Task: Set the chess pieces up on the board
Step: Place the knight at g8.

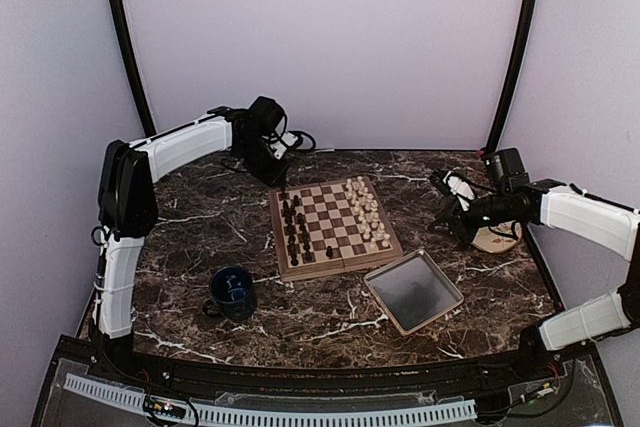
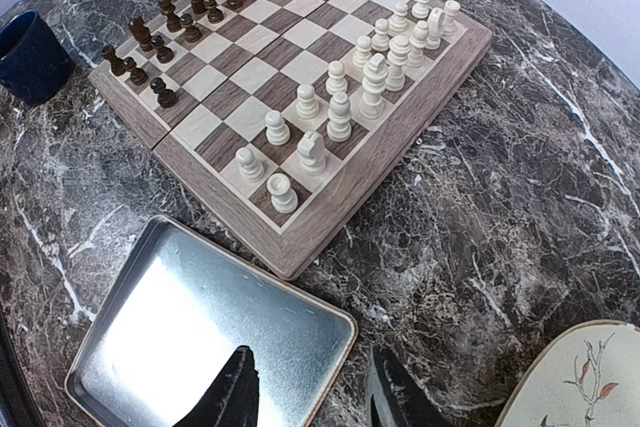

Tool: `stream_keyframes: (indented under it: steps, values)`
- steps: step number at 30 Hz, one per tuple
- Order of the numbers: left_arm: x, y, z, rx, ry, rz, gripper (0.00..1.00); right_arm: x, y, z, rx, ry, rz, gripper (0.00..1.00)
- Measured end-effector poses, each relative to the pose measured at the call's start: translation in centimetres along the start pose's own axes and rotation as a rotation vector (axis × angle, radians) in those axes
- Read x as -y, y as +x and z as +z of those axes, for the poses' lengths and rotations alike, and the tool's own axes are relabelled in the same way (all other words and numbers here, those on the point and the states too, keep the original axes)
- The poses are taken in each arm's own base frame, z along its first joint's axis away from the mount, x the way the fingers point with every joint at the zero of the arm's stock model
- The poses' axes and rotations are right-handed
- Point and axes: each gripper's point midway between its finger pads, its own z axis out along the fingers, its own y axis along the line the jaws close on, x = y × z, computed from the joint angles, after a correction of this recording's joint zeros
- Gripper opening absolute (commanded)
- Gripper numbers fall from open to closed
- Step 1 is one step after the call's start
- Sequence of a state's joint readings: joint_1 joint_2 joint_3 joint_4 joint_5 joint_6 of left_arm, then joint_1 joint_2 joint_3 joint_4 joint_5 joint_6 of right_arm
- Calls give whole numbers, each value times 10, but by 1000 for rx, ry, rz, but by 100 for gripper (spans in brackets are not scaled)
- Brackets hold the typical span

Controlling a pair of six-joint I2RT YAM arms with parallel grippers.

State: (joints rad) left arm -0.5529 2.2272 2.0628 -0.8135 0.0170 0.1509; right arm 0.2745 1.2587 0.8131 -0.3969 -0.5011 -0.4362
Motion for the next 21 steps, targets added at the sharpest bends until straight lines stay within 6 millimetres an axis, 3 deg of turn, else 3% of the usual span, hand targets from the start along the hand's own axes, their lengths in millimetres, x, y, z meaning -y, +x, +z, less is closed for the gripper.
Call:
stream_keyframes:
  steps: [4,14,21]
  values:
    - [-15,6,1,-7,-26,-41,10,0,2,2,-7,-3,4,37]
    - [-8,7,8,-8,-7,-41,10,1,4,4,-15,-6,9,37]
    - [-4,14,24,-31,13,-46,10,1,5,5,-19,-8,12,37]
